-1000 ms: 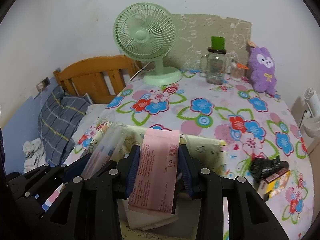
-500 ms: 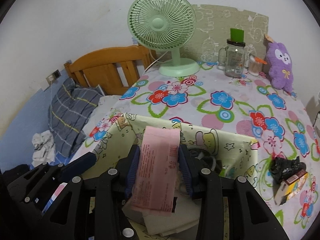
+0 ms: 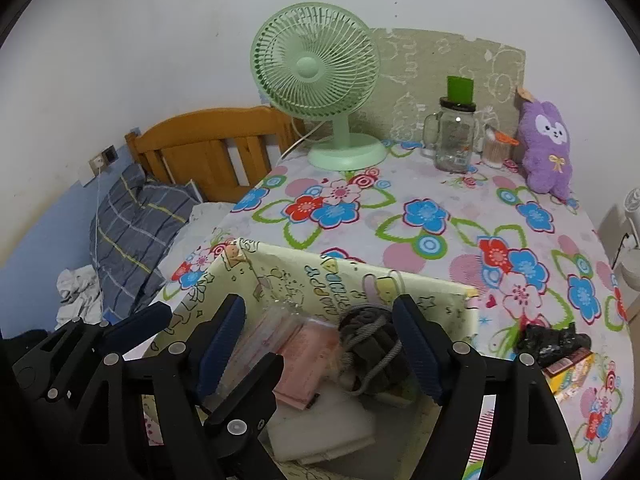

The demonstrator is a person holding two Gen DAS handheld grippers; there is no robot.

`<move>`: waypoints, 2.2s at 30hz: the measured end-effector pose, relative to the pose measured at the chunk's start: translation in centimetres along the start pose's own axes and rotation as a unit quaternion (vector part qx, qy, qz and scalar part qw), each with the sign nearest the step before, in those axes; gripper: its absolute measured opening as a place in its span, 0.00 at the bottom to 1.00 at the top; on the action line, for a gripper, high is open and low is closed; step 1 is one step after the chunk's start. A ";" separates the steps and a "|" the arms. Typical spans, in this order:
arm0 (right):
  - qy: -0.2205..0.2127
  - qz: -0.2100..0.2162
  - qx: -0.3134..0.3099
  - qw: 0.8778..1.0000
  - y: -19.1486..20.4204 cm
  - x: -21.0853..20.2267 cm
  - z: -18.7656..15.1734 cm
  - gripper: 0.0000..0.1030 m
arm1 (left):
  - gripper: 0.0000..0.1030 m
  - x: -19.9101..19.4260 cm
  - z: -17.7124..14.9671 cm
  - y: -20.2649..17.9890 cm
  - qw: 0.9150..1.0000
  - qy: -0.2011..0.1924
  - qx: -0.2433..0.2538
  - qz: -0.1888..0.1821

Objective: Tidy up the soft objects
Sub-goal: 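Release the clear tube pack into the box while the right tool drops the pink packet in, then withdraw both tools from the box toward the yellow cartoon package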

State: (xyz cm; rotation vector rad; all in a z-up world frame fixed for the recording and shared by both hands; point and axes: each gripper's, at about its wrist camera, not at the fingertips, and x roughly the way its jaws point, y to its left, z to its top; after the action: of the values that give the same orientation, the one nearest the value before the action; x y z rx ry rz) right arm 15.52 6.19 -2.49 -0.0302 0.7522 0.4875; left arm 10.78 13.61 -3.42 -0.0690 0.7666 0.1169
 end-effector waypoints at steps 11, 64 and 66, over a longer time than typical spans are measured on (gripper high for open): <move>-0.013 -0.021 0.011 1.000 -1.6 -2.9 -0.3 0.80 | 0.90 -1.6 0.2 -2.2 1.000 -0.021 0.010 -0.010; -0.099 -0.142 0.032 0.984 -12.4 -15.7 -4.4 0.99 | 1.00 -7.2 -1.3 -16.4 0.993 -0.076 0.068 -0.064; -0.102 -0.148 0.033 0.983 -12.8 -15.9 -4.6 0.99 | 1.00 -7.1 -1.4 -16.9 0.993 -0.076 0.068 -0.065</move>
State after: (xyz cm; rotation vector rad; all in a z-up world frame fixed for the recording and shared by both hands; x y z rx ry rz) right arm 8.20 -12.67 2.80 -0.0291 0.5507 0.1780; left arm 6.93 -3.82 0.81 0.0188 0.6140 -0.0534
